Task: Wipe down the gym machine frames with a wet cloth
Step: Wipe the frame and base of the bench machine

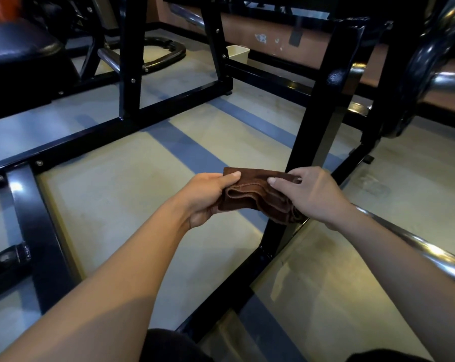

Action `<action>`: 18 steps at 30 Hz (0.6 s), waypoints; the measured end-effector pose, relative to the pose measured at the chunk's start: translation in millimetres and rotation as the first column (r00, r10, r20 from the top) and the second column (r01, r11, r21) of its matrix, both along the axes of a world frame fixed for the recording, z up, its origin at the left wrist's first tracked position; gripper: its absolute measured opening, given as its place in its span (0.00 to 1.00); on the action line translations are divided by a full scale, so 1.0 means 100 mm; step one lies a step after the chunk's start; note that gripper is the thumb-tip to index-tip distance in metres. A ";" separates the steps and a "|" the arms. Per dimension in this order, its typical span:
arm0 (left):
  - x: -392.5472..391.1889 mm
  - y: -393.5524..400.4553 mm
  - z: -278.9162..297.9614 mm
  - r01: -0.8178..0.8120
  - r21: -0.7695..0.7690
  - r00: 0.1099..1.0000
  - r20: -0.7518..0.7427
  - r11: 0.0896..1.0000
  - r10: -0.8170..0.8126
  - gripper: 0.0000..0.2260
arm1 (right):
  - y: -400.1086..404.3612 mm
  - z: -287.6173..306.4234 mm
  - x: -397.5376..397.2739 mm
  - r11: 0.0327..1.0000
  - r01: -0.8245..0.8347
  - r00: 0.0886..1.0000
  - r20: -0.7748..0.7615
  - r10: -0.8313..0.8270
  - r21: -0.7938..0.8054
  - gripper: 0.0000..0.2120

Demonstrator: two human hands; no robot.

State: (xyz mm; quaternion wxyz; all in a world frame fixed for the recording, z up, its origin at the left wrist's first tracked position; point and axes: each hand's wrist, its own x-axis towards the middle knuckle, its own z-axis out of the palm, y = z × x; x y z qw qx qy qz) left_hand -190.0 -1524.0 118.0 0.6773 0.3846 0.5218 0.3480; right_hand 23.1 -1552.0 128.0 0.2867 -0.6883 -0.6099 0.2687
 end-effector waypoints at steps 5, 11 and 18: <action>0.06 0.00 -0.05 0.079 -0.006 0.995 -0.054 0.997 -0.080 0.09 | 0.03 -0.09 0.07 0.995 0.094 0.981 -0.171 -0.097 -0.025 0.13; 0.19 -0.02 -0.01 0.203 0.114 0.920 -0.362 0.972 -0.150 0.06 | 0.02 -0.05 0.07 0.989 0.088 0.862 -0.488 -0.136 -0.121 0.09; 0.19 0.04 0.00 -0.012 0.075 1.000 -0.021 0.997 0.014 0.08 | 0.08 -0.11 0.12 0.988 0.145 0.930 -0.350 -0.115 0.061 0.08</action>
